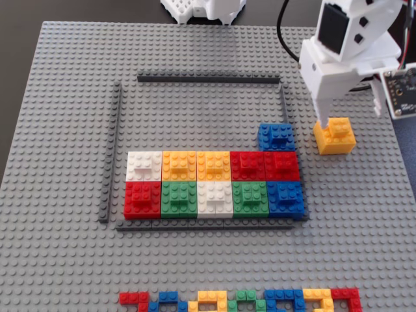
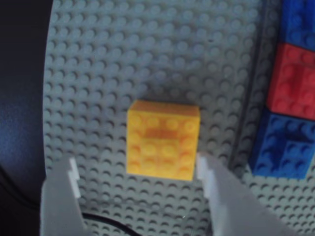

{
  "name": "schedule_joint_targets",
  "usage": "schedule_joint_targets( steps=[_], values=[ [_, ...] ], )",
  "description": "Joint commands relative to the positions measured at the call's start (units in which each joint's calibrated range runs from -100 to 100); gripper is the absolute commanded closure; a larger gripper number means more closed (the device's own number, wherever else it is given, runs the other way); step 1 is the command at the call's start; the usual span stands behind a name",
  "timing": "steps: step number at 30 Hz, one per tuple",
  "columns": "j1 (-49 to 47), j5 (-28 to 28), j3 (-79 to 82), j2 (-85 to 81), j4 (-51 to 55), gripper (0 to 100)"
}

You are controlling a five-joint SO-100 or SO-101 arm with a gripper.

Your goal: Grab the cube and place it into the grid

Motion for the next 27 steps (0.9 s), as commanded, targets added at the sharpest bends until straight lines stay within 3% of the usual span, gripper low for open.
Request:
schedule_joint_targets(
  steps=[1, 14, 27],
  values=[
    [0.26, -0.15, -3.32, -0.84, -0.52, 70],
    [0.63, 1.03, -3.32, -1.1, -0.03, 67],
    [0.33, 0.49, -2.78, -1.1, -0.37, 84]
  ],
)
